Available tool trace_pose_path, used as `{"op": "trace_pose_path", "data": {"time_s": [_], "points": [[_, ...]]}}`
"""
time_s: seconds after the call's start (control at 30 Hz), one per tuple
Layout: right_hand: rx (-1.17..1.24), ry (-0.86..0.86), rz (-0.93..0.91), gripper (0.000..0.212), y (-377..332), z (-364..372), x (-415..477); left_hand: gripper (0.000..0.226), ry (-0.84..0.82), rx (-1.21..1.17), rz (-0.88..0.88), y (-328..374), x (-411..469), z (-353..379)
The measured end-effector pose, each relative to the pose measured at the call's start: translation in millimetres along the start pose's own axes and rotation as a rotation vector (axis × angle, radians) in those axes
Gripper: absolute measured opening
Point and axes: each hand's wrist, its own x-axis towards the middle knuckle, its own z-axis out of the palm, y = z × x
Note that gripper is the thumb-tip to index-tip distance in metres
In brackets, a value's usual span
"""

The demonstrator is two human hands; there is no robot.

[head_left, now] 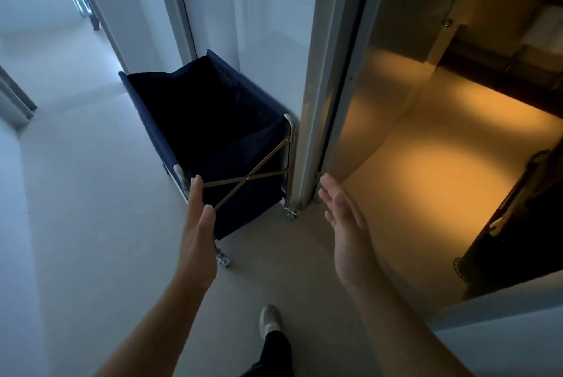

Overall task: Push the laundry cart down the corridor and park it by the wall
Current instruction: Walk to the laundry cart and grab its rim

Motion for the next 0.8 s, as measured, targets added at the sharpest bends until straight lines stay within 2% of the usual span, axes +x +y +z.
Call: {"op": "trace_pose_path", "data": {"time_s": [0.3,0.43,0.57,0.67,0.8], "points": [[-0.062,-0.064,-0.022,0.076,-4,9,151,0.066,0.138,0.103,0.003,-20,122,23],[-0.098,-0.113,-0.049,0.081,0,20,208,0.070,0.204,0.210,0.005,-28,165,21],[-0.138,-0.145,-0.037,0.070,10,25,255,0.085,0.267,0.355,-0.029,-36,191,19],[-0.290,-0.187,-0.086,0.067,26,27,299,0.091,0.342,0.491,-0.027,-48,213,17],[-0.646,-0.241,-0.250,0.075,55,27,359,0.094,0.330,0.730,-0.030,-72,247,13]]}}
